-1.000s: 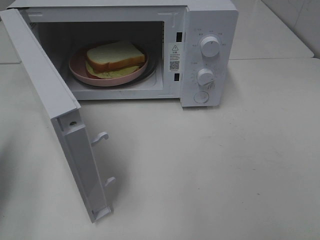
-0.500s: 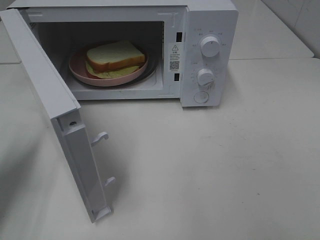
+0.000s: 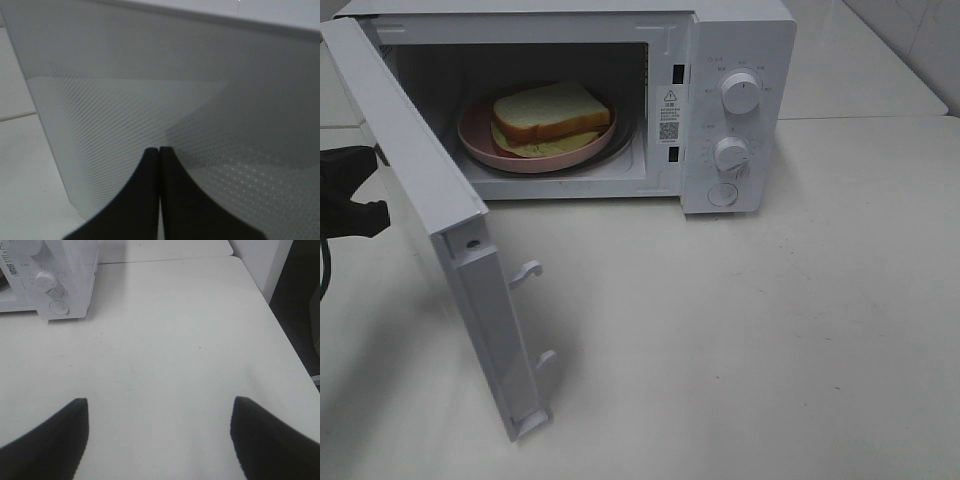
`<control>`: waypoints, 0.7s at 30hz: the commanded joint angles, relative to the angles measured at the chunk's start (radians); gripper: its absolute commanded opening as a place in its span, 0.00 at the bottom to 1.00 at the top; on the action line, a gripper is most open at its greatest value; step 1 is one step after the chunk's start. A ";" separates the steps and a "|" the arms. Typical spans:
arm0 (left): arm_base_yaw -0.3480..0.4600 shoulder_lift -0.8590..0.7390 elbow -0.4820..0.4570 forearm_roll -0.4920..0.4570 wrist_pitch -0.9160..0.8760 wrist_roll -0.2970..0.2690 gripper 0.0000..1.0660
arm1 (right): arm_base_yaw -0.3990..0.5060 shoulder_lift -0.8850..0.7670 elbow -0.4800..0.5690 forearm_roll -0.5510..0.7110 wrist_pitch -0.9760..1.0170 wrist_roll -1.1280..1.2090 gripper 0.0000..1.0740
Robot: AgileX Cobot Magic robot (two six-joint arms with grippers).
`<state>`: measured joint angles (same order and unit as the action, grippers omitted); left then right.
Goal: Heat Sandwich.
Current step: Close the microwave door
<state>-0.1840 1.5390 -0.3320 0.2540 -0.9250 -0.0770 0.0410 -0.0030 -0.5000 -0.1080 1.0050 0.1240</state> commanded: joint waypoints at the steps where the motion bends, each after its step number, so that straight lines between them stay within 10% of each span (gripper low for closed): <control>1: -0.044 0.023 -0.032 -0.022 -0.009 0.011 0.00 | -0.005 -0.029 0.001 -0.004 -0.006 -0.002 0.71; 21: -0.324 0.195 -0.239 -0.440 0.020 0.189 0.00 | -0.005 -0.029 0.001 -0.004 -0.006 -0.002 0.71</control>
<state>-0.4900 1.7220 -0.5460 -0.1590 -0.9080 0.1060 0.0410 -0.0030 -0.5000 -0.1080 1.0050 0.1240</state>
